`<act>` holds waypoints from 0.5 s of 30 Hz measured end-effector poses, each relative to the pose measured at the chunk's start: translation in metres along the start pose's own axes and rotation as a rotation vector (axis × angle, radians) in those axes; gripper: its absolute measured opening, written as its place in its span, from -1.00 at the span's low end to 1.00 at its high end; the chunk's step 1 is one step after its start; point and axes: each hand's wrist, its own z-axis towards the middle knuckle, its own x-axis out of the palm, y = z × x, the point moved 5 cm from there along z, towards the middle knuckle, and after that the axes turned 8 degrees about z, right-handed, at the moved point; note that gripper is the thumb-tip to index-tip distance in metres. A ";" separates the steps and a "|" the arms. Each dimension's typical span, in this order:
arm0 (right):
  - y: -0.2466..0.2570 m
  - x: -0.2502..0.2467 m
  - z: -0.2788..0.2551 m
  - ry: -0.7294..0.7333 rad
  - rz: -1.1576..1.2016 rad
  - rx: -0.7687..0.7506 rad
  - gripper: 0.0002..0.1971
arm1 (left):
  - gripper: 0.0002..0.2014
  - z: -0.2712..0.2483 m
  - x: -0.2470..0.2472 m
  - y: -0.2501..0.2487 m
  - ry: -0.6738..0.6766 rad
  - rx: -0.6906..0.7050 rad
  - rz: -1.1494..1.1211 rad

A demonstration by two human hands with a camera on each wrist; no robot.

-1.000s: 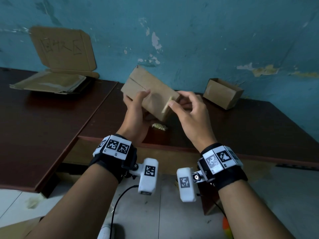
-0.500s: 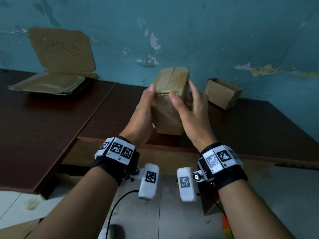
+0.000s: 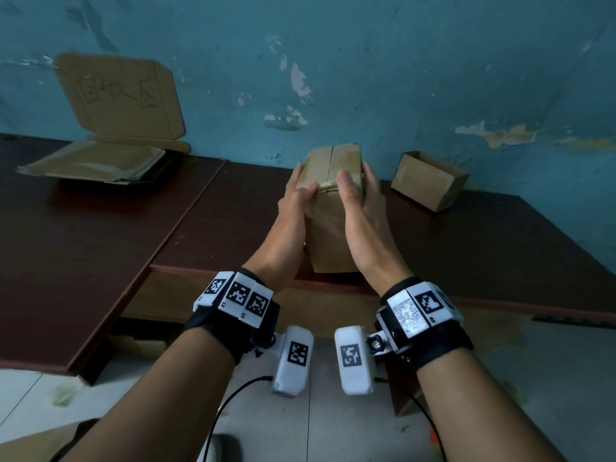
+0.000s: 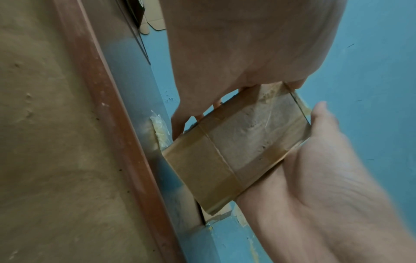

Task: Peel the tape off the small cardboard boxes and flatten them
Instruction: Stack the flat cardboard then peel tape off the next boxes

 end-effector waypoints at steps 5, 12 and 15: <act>0.000 -0.003 -0.002 -0.001 -0.001 0.019 0.22 | -0.15 -0.004 0.007 -0.004 0.060 -0.009 -0.035; -0.004 -0.003 -0.001 0.022 0.054 0.014 0.10 | -0.32 -0.005 0.004 -0.004 0.066 -0.002 0.004; -0.005 -0.001 0.000 0.036 0.074 0.013 0.10 | -0.19 -0.004 0.004 -0.003 0.066 0.011 0.019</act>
